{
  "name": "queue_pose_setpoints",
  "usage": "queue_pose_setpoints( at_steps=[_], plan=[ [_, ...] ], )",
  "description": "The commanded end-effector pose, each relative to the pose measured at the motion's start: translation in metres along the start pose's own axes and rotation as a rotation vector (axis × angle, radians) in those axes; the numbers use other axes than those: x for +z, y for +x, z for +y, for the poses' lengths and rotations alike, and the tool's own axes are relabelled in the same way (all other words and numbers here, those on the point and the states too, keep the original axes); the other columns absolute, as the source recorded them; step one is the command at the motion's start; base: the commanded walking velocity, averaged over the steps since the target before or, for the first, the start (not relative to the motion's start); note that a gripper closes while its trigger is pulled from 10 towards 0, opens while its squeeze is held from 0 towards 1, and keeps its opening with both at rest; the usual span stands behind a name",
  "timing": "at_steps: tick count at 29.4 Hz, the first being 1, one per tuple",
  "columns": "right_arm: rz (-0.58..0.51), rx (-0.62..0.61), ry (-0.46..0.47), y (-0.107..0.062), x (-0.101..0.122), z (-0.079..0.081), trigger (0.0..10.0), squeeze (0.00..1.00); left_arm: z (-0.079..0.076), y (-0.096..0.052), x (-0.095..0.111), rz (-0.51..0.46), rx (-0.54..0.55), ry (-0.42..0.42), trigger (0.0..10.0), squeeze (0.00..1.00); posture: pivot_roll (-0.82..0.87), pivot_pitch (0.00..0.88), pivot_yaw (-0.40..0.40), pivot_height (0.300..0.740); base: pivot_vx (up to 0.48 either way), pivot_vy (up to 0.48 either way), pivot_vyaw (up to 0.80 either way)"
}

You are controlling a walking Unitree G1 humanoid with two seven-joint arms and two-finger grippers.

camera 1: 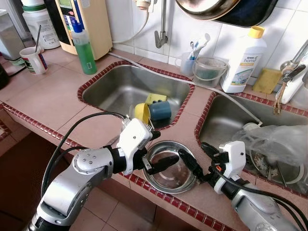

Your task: Kitchen organization

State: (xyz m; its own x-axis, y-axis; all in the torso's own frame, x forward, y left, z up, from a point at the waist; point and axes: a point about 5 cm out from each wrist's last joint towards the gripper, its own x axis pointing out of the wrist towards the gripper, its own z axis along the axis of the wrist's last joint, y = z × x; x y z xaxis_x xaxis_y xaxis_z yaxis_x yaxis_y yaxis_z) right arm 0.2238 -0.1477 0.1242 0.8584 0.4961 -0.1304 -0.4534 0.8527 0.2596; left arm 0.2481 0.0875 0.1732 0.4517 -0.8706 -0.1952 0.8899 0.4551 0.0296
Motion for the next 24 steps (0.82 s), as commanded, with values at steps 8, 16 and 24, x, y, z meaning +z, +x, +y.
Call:
queue_pose_setpoints(
  at_steps=[8,16,24],
  plan=[
    [0.107,0.058,0.052,0.0018,-0.0023,0.0002,10.0,0.00,-0.0022,0.0000,0.0073,-0.025,0.014,0.003,10.0,0.00,-0.07,0.110,-0.011,0.731,0.000,0.000,0.00],
    [0.162,0.094,0.097,-0.0013,-0.0049,0.0036,10.0,0.00,-0.0035,-0.0004,0.0080,-0.032,0.025,-0.005,10.0,0.00,-0.06,0.112,-0.017,0.731,0.000,0.000,0.00],
    [0.164,0.137,0.204,-0.0055,-0.0043,0.0067,3.0,0.00,-0.0034,-0.0005,0.0081,-0.031,0.027,-0.004,10.0,0.00,-0.06,0.110,-0.021,0.731,0.000,0.000,0.00]
  ],
)
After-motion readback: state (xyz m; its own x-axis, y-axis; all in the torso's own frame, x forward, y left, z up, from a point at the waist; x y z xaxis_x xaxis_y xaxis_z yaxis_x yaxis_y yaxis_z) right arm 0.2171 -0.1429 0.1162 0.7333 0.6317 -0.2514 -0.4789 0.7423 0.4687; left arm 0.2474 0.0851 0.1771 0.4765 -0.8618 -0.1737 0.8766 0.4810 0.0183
